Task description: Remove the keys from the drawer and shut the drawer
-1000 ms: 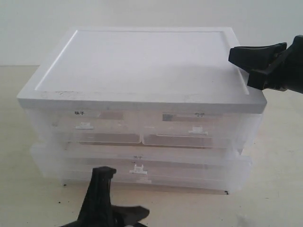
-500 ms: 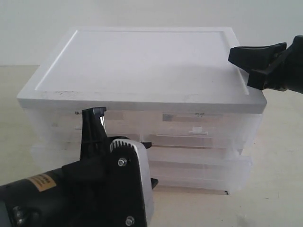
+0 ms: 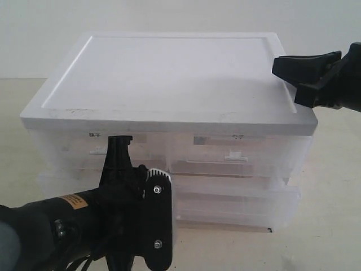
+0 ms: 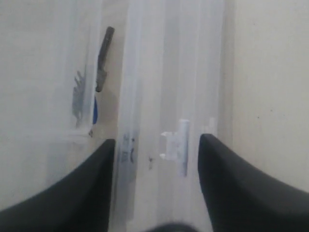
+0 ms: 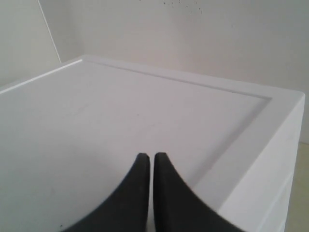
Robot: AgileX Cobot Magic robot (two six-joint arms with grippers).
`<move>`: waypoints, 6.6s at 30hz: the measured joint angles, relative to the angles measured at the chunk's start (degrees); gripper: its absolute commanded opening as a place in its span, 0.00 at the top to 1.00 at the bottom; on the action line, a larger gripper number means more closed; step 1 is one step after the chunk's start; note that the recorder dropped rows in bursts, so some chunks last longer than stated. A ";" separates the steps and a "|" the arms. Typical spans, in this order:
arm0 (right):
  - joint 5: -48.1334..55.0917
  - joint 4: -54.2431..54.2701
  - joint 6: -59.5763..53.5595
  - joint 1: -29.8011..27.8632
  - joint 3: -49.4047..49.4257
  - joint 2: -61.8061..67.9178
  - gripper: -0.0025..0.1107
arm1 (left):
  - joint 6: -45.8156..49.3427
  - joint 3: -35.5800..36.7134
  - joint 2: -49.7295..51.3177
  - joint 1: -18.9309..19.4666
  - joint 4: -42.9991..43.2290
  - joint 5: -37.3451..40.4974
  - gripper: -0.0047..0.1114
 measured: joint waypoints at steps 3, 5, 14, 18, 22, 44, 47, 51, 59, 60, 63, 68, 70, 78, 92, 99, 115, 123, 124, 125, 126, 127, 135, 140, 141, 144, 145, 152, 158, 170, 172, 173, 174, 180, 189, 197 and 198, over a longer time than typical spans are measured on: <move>0.00 0.00 0.00 0.00 0.00 0.00 0.98 | 0.23 -0.23 0.33 0.04 0.91 -0.41 0.85; 0.00 0.00 0.00 0.00 0.00 0.00 0.98 | 0.23 -0.23 0.22 0.04 1.08 -0.17 0.92; 0.47 0.00 0.00 0.00 0.00 0.09 0.98 | 0.29 0.54 -6.17 0.33 -1.95 12.43 0.92; 0.47 0.00 0.00 0.00 0.00 0.09 0.98 | 0.29 2.56 -9.27 0.33 -2.64 16.61 0.92; 0.47 0.00 0.00 0.00 0.00 0.09 0.98 | 0.29 4.18 -10.94 0.33 -2.64 18.59 0.92; 0.01 0.51 0.12 0.00 -0.26 0.34 0.98 | -1.88 5.24 -21.14 0.56 -2.96 29.77 0.71; 0.45 -0.34 0.12 0.00 -0.16 0.46 0.98 | -1.48 4.98 -22.75 0.30 -3.98 31.71 0.55; 0.84 -0.84 0.37 0.00 -0.16 0.46 0.98 | -1.37 4.73 -23.16 0.30 -5.73 30.61 0.52; 1.05 -0.83 0.51 0.00 -0.16 0.46 0.98 | -3.39 1.78 -15.83 0.30 -21.50 20.07 0.52; 1.21 -0.83 0.51 0.00 -0.16 0.46 0.98 | -3.73 0.16 -13.36 0.30 -21.60 19.96 0.52; 1.46 -0.97 0.51 0.00 -0.16 0.46 0.98 | -3.60 -2.53 -6.53 0.30 -17.97 21.42 0.52; 1.46 -0.86 0.51 0.00 -0.16 0.46 0.98 | -5.65 -2.88 -4.69 0.30 -17.70 16.63 0.52; 1.46 -0.86 0.51 0.00 -0.16 0.46 0.98 | -7.50 -2.88 -3.05 0.30 -17.90 13.81 0.52; 1.54 -0.86 0.93 0.00 -0.16 0.46 0.98 | -8.47 -7.15 2.84 0.30 -17.44 15.60 0.52; 1.54 -0.86 1.43 0.00 -0.16 0.46 0.98 | -11.28 -9.49 5.97 0.08 -17.23 14.77 0.52; 1.54 -0.86 1.59 0.00 -0.16 0.46 0.98 | -12.26 -9.94 6.89 0.08 -17.45 15.17 0.83; 1.42 -1.05 1.66 0.00 -0.16 0.46 0.98 | -5.82 -9.83 2.68 -4.63 -16.81 13.15 0.92; 1.42 -1.05 1.66 0.00 -0.16 0.46 0.98 | 0.95 -9.83 5.37 -9.63 -13.50 -1.18 0.92; 1.42 -1.05 1.66 0.00 -0.16 0.46 0.98 | 0.62 -9.83 6.32 -9.99 -11.86 -1.88 0.92; 1.42 -1.05 1.66 0.00 -0.16 0.46 0.98 | -0.37 -9.93 7.25 -10.38 -9.83 -2.47 0.92; 1.42 -1.05 1.66 0.00 -0.16 0.46 0.98 | -1.78 -10.03 7.94 -10.50 -8.13 -3.12 0.92; 1.42 -1.05 1.66 0.00 -0.16 0.46 0.98 | -4.32 -10.13 8.94 -10.65 -5.35 -4.25 0.92; 1.75 -1.05 1.66 0.00 -0.16 0.46 0.98 | -12.23 -10.57 10.95 -10.73 1.73 -6.76 0.92; 1.75 -1.05 1.66 0.00 -0.16 0.46 0.98 | -10.15 -9.49 8.65 -10.63 -2.33 -2.95 0.92; 1.75 -1.05 1.66 0.00 -0.16 0.46 0.98 | -9.69 -8.85 7.64 -10.51 -2.81 -3.09 0.92; 1.75 -1.05 1.66 0.00 -0.16 0.46 0.98 | -7.51 -7.30 4.05 -10.10 -4.71 -3.80 0.92; 1.75 -1.05 1.66 0.00 -0.16 0.46 0.98 | -6.74 -6.83 2.40 -9.99 -5.24 -4.21 0.92; 1.86 -1.05 1.66 0.00 -0.16 0.46 0.98 | -5.47 -5.43 -8.79 -9.99 -10.21 5.42 0.92; 1.86 -1.05 1.66 0.00 -0.16 0.46 0.98 | -4.70 -4.39 -11.61 -9.99 -13.38 23.98 0.86; 1.96 -1.05 1.66 0.00 -0.16 0.46 0.98 | -5.18 -0.59 -7.89 -9.99 -13.38 10.46 0.57; 1.96 -1.05 1.66 0.00 -0.16 0.46 0.98 | -5.06 -0.59 -7.52 -9.99 -13.38 9.91 0.65; 1.96 -1.05 1.66 0.00 -0.16 0.46 0.98 | -5.06 -0.49 -7.29 -9.99 -13.38 9.83 0.67; 1.96 -1.05 1.66 0.00 -0.16 0.46 0.98 | -4.92 -0.35 -6.99 -9.99 -13.38 9.83 0.71; 1.96 -1.05 1.66 0.00 -0.16 0.46 0.98 | -4.92 1.22 -5.48 -9.99 -13.38 10.24 0.83; 2.06 -1.05 1.80 0.00 -0.16 0.46 0.98 | -5.05 2.01 -7.75 -9.53 -14.75 16.81 0.92; 2.06 -1.05 1.80 0.00 -0.16 0.46 0.98 | -6.05 2.14 -9.03 -9.49 -14.93 21.09 0.66; 2.06 -1.05 1.80 0.00 -0.16 0.46 0.98 | -5.91 2.14 -9.03 -9.49 -14.67 21.42 0.58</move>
